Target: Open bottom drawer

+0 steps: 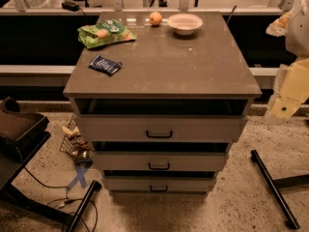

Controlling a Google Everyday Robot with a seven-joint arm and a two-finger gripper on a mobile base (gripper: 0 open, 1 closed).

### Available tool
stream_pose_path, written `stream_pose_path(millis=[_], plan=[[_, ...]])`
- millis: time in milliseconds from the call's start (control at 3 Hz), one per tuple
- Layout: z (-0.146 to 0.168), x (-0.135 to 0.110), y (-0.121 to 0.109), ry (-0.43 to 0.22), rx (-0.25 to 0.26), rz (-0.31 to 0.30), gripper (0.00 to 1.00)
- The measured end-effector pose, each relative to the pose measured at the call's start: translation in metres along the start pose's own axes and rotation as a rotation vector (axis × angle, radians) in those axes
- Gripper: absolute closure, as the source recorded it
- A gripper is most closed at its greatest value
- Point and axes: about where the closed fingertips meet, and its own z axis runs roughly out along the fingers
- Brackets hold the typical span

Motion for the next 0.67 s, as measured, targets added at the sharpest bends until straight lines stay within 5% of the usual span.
stream_pose_path(millis=[667], plan=[[0.024,0.005,0.011,-0.016,0.005,0.016,0.0]])
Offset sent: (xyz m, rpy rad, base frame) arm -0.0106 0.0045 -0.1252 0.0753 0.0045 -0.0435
